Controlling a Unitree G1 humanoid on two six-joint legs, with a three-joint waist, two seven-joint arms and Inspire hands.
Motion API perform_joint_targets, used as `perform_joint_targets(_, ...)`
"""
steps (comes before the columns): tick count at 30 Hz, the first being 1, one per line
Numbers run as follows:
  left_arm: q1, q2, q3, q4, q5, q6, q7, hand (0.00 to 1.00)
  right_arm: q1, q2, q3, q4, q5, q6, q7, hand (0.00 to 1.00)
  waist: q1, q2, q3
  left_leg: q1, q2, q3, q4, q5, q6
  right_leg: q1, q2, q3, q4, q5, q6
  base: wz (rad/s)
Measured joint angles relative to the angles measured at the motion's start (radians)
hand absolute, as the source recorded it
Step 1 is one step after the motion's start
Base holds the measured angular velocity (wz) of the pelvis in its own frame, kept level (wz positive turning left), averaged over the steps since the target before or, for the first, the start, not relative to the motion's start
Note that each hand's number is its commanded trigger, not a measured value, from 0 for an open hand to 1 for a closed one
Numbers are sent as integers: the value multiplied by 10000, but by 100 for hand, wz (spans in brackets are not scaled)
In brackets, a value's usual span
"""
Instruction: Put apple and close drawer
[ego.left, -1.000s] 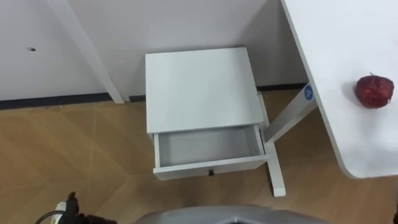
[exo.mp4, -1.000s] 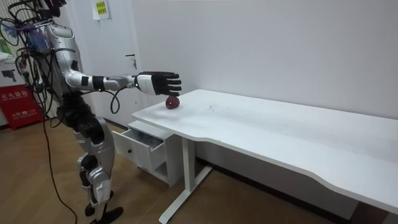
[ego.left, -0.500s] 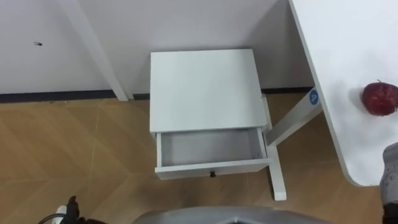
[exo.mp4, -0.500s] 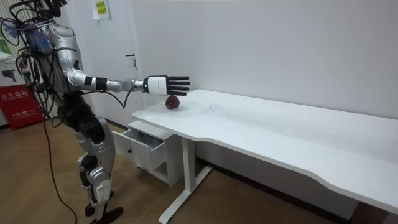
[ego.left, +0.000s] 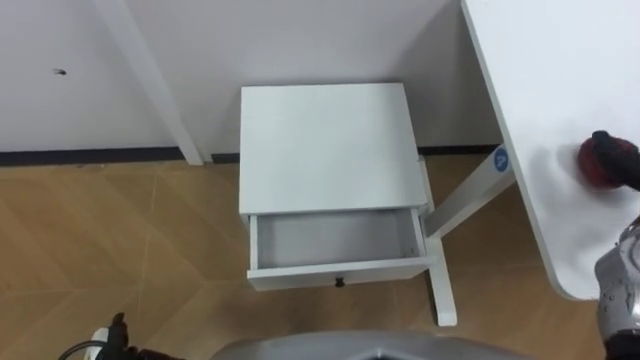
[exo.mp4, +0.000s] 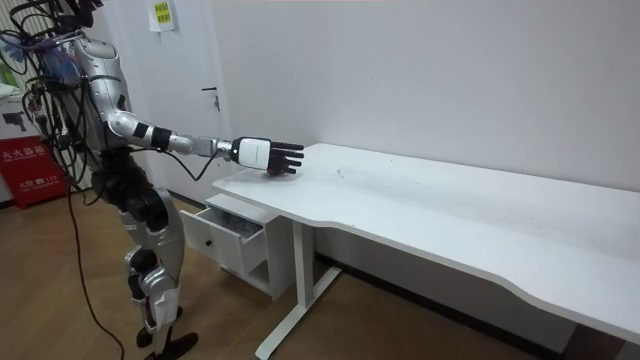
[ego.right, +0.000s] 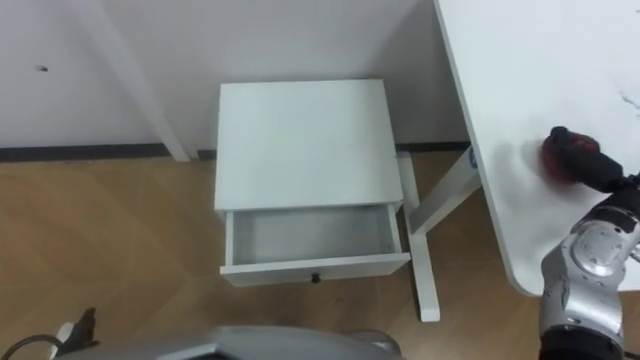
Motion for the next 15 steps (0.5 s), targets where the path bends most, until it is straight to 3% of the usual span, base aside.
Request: perform_joint_targets(15,43,178,22,7,45,11,-165,0,-34,-71,16,276,-859,-2,1176,0,46,-90,73,-18,-2,-6,-16,3,-2,-17,3,20,-3,0,0,0)
